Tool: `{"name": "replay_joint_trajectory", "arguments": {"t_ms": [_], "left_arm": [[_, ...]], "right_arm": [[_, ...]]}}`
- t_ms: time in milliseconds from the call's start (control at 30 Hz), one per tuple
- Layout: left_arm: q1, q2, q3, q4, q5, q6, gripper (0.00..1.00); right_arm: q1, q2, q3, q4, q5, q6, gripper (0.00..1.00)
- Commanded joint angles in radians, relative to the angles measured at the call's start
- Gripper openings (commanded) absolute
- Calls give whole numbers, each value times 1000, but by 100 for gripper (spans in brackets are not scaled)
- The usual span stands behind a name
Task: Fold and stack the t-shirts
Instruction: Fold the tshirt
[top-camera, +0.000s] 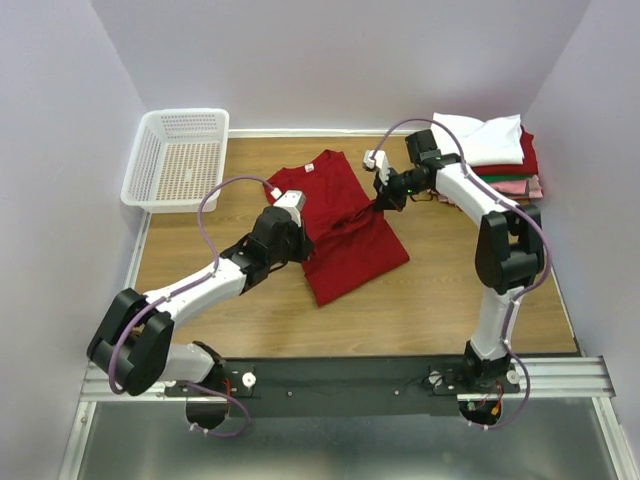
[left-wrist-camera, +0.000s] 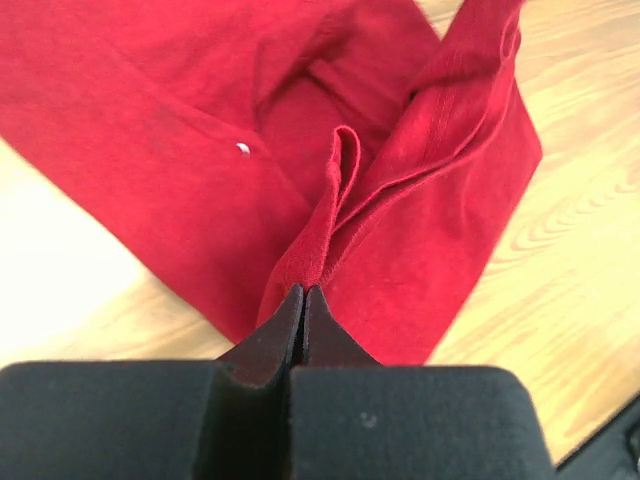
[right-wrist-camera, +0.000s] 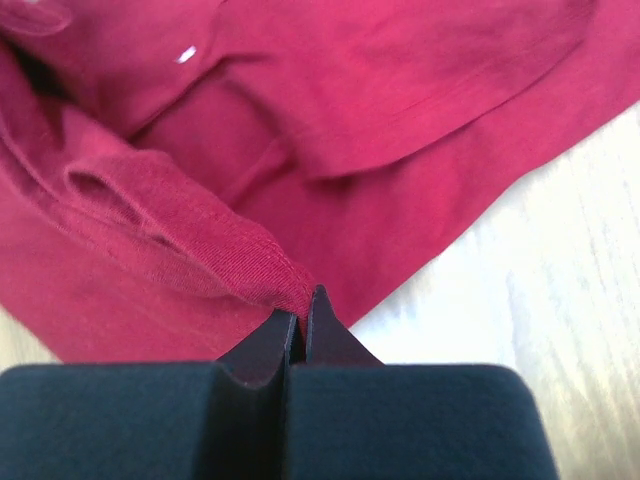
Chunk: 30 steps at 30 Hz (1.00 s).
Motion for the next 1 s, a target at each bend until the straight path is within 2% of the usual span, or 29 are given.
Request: {"name": "replay_joint_trajectory", "arguments": {"t_ms": [0,367,967], "left_arm": [[44,41,42,32,69,62,0],[95,155,108,63,84,96,0],[100,185,152,9,-14,120,0]], "right_arm": [[10,69,84,49,52,121,1],[23,152,156,77,124,206,1],[68,227,216,83,190,254,10]]}}
